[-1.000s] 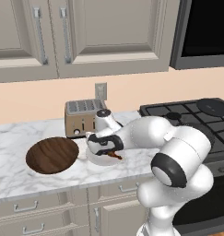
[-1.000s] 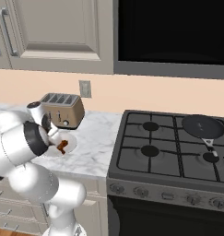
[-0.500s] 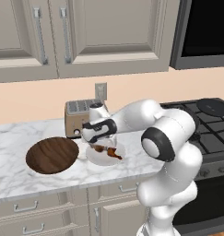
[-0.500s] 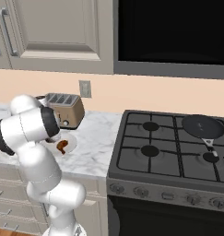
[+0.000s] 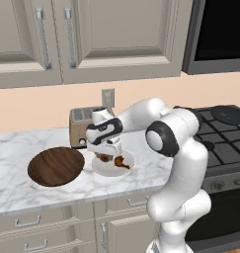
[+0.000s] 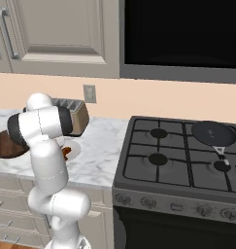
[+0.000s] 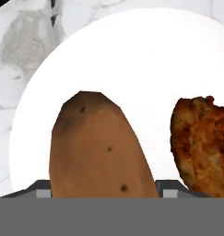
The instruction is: Place the chicken drumstick on the plate and place the potato on the same plate.
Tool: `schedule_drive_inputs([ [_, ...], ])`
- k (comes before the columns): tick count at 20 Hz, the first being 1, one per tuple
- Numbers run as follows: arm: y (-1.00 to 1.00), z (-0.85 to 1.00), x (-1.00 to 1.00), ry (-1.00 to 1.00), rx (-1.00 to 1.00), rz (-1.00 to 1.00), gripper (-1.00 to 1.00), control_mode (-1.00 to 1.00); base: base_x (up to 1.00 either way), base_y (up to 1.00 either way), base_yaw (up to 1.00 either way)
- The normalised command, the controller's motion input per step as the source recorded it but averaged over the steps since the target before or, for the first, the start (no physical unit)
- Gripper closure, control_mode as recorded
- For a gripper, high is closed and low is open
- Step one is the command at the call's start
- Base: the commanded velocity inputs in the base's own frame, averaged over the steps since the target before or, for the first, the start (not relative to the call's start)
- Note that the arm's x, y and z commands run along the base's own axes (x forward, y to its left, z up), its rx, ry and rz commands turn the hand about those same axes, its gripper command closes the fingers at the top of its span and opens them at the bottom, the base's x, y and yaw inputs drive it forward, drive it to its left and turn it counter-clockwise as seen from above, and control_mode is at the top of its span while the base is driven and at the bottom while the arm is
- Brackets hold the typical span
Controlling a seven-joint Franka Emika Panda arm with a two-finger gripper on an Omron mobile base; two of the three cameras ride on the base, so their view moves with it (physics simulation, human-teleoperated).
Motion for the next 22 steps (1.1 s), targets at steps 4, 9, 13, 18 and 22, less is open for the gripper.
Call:
schedule_drive_inputs([
  [4,0.00,-0.22,-0.03,0.00,-0.01,-0.13,1.00,-1.00,0.00,0.00,0.00],
  [9,0.00,-0.04,-0.07,0.00,0.00,-0.03,1.00,-1.00,0.00,0.00,0.00],
  [13,0.00,0.00,-0.16,0.00,0.00,-0.01,-1.00,-1.00,0.00,0.00,0.00],
  [18,-0.05,0.00,-0.13,0.00,0.00,-0.01,-1.00,-1.00,0.00,0.00,0.00],
  [22,-0.22,0.26,-0.13,0.00,0.00,0.00,-1.00,-1.00,0.00,0.00,0.00],
])
